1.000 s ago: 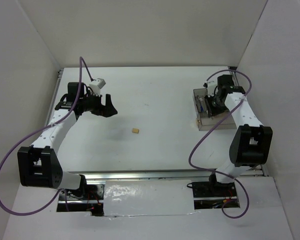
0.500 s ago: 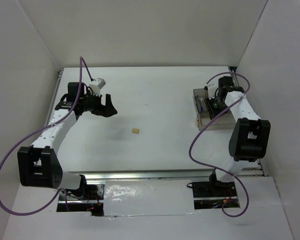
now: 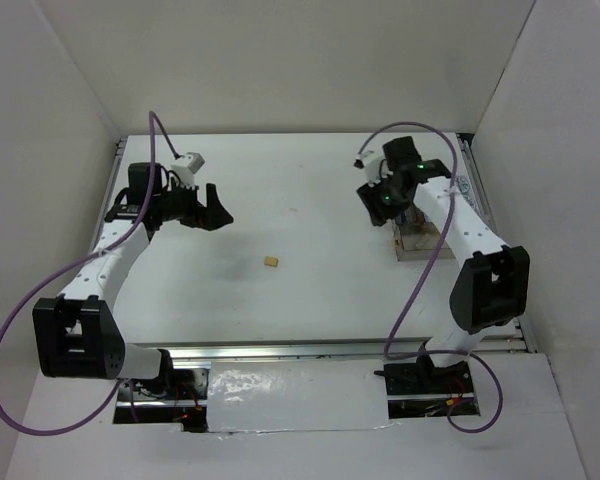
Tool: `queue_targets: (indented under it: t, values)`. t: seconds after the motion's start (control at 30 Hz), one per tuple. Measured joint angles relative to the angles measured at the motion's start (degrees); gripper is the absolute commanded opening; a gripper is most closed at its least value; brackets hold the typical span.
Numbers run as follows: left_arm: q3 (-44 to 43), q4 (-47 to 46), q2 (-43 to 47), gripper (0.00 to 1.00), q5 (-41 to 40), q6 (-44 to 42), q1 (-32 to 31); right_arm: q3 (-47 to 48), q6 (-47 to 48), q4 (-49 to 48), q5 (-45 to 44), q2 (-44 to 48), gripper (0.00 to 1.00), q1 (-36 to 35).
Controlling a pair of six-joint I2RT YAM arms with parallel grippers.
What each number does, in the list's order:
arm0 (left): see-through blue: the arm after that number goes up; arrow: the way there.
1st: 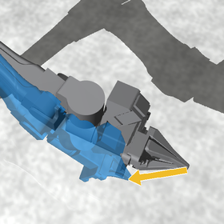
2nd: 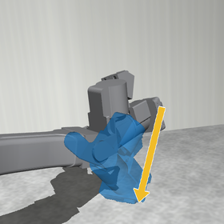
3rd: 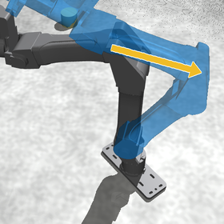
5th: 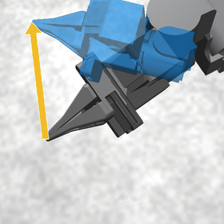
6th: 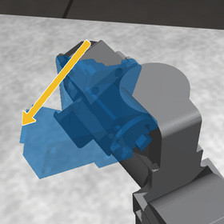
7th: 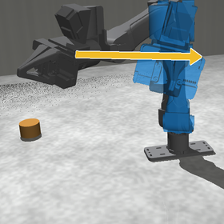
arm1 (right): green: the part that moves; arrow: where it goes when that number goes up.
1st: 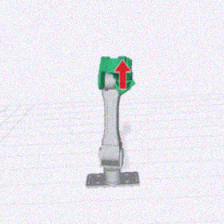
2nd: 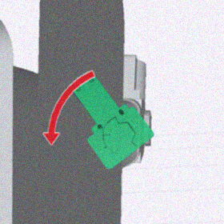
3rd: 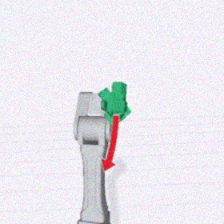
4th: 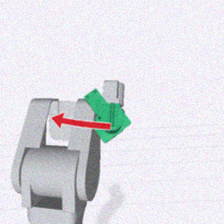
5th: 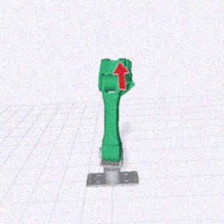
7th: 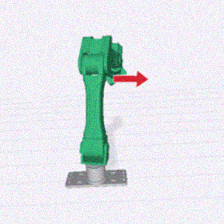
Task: Sort the stationery into containers
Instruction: Grab a piece of stationery with the right arm
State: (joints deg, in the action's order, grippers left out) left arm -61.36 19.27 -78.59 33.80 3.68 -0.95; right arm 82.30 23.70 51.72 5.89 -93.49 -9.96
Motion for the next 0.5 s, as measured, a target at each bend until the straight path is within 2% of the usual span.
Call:
queue_targets:
  t: [0.1, 0.23, 0.5]
  values:
    - [0.4, -2.4, 0.9, 0.99, 4.4, 2.8, 3.7, 2.4, -2.6, -1.2, 2.8, 0.3, 0.53, -9.4]
    - [0.4, -4.8, 1.5, 0.99, 7.0, 5.7, 7.4, 6.8, -4.9, -2.4, 4.8, -4.1, 0.54, -18.8]
    - [1.2, -5.8, 1.6, 0.99, 13.7, 8.5, 12.0, 14.2, -5.9, -4.3, 5.3, -20.8, 0.58, -30.6]
